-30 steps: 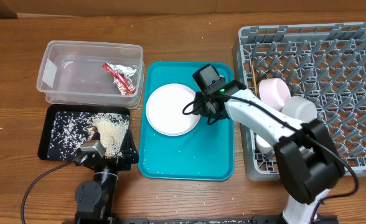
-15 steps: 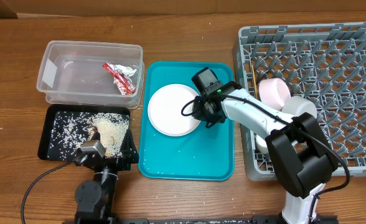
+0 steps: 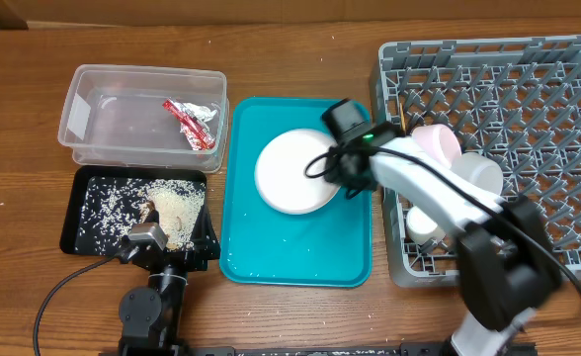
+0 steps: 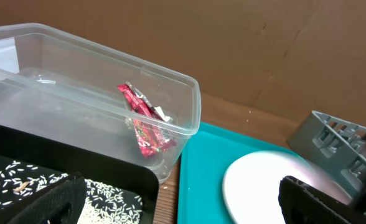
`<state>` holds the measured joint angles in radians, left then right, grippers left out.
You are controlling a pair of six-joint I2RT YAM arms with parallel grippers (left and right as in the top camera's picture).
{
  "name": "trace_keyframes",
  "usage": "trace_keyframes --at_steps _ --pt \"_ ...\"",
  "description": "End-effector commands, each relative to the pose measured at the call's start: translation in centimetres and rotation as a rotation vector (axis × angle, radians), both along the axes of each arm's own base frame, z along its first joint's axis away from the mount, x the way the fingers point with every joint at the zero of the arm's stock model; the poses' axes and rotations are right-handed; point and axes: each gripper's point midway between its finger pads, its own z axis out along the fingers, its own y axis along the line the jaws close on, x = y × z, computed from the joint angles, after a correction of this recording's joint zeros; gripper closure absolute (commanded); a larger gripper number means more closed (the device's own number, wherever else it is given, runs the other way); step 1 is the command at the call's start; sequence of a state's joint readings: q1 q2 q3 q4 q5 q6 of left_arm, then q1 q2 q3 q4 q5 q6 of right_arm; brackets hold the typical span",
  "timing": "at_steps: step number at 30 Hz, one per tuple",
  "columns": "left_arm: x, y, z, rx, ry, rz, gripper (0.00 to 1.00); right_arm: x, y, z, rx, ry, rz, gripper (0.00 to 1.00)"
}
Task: Sort waste into correct bins and load items into the dishwasher
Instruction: 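Grasp the edge of the white plate with the right gripper, then lift the white plate into the rack and stand it upright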
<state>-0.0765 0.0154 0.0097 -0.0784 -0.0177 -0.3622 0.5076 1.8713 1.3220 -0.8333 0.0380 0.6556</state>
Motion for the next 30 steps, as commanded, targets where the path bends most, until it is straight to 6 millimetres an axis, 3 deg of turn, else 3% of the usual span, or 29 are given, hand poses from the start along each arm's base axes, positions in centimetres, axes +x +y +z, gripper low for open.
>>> trace_keyframes --at_steps 1,4,5,7,12,17,21,25,30 --pt "0.0 0.0 0.1 0.021 -0.01 -0.006 0.0 2.7 -5.2 13.2 -0.141 -0.401 -0.041 0.96" --pt "0.0 0.0 0.1 0.021 -0.01 -0.006 0.0 1.5 -10.0 19.6 -0.291 -0.581 -0.15 0.96" --pt "0.0 0.0 0.1 0.021 -0.01 -0.006 0.0 0.5 -12.4 22.2 -0.372 -0.651 -0.216 0.96" --pt "0.0 0.0 0.1 0.021 -0.01 -0.006 0.0 -1.0 -15.8 25.2 -0.492 -0.731 -0.314 0.96" --pt "0.0 0.0 0.1 0.021 -0.01 -0.006 0.0 -4.4 -22.9 29.2 -0.821 -0.774 -0.508 0.96" --pt "0.0 0.0 0.1 0.021 -0.01 -0.006 0.0 -5.7 -26.9 29.5 -0.995 -0.726 -0.618 0.96" --pt "0.0 0.0 0.1 0.021 -0.01 -0.006 0.0 -5.3 -29.5 28.9 -1.127 -0.647 -0.671 0.96" --pt "0.0 0.0 0.1 0.021 -0.01 -0.006 0.0 -4.1 -30.5 26.8 -1.199 -0.533 -0.619 0.96" --pt "0.0 0.0 0.1 0.021 -0.01 -0.006 0.0 -2.9 -30.4 24.3 -1.245 -0.458 -0.559 0.96"
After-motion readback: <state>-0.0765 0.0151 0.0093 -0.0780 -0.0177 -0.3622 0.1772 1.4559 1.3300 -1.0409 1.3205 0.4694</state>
